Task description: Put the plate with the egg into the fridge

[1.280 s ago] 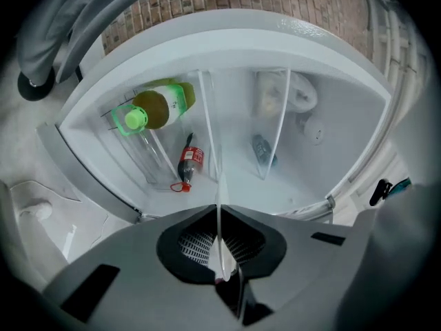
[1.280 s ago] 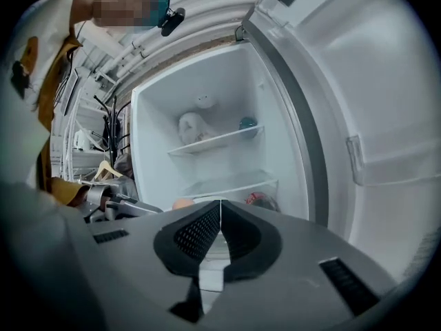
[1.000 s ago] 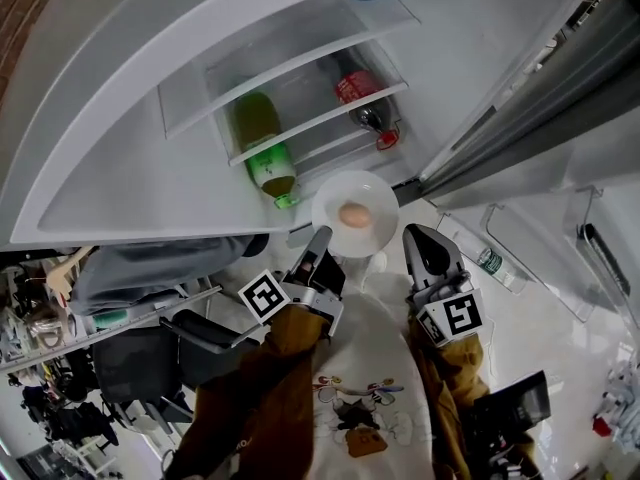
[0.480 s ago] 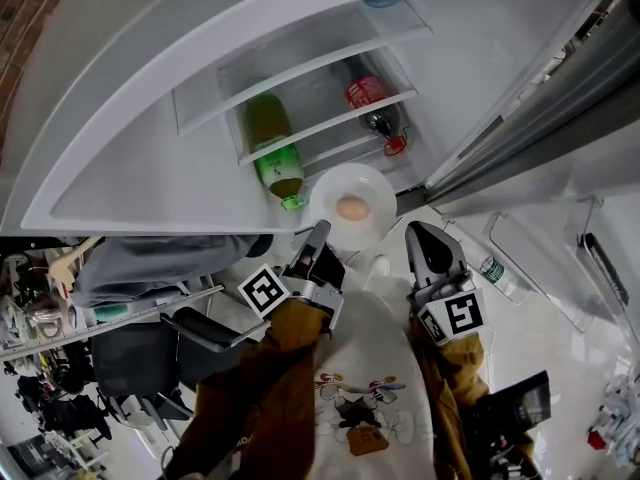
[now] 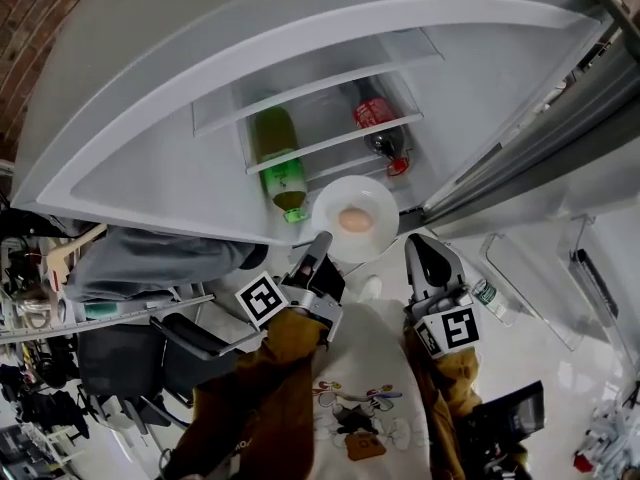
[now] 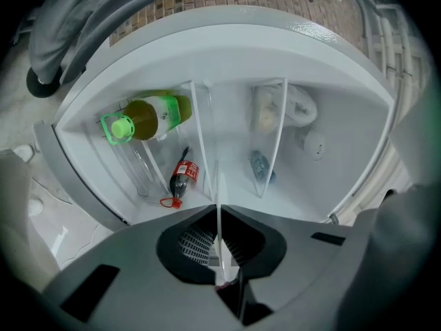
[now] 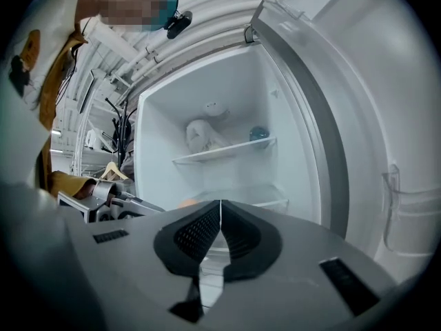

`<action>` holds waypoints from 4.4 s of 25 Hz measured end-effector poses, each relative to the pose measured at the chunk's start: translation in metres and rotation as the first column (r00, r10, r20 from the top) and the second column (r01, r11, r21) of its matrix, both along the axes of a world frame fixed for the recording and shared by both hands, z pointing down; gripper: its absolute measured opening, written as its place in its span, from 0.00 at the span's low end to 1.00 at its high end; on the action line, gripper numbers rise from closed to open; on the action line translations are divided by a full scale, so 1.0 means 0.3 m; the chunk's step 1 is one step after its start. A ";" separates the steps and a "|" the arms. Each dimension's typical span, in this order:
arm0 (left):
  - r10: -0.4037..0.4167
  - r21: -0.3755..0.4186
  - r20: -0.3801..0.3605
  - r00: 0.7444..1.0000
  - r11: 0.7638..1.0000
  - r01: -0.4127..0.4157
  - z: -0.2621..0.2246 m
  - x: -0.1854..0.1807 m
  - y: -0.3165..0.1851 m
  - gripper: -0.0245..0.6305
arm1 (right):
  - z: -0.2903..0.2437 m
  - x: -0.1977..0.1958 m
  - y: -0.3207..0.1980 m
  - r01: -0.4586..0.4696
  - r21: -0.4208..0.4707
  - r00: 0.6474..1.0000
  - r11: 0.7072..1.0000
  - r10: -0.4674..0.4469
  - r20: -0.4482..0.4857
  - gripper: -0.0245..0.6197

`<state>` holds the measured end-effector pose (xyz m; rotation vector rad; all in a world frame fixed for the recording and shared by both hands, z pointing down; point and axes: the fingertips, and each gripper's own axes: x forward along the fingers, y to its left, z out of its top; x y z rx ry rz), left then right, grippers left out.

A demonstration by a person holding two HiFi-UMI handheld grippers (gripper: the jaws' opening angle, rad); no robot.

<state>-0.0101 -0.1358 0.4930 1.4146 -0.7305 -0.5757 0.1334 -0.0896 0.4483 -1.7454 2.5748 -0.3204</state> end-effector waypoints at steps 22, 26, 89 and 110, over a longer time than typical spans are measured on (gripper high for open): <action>0.007 0.078 -0.028 1.000 0.997 -0.005 -0.204 0.033 -0.044 0.07 | -0.175 -0.005 -0.041 -0.019 0.084 0.999 0.996 0.023 -0.042 0.05; 0.009 0.106 -0.026 1.000 0.994 -0.007 -0.234 0.040 -0.059 0.07 | -0.183 -0.005 -0.047 -0.020 0.091 0.997 0.996 0.026 -0.066 0.05; -0.026 0.263 -0.002 1.000 0.964 0.026 -0.503 0.098 -0.327 0.07 | -0.366 -0.145 -0.197 0.109 0.208 0.989 0.972 -0.084 -0.123 0.05; -0.086 0.232 -0.001 0.996 0.969 0.084 -0.531 0.083 -0.416 0.07 | -0.433 -0.168 -0.278 0.095 0.254 0.988 0.962 -0.060 -0.141 0.05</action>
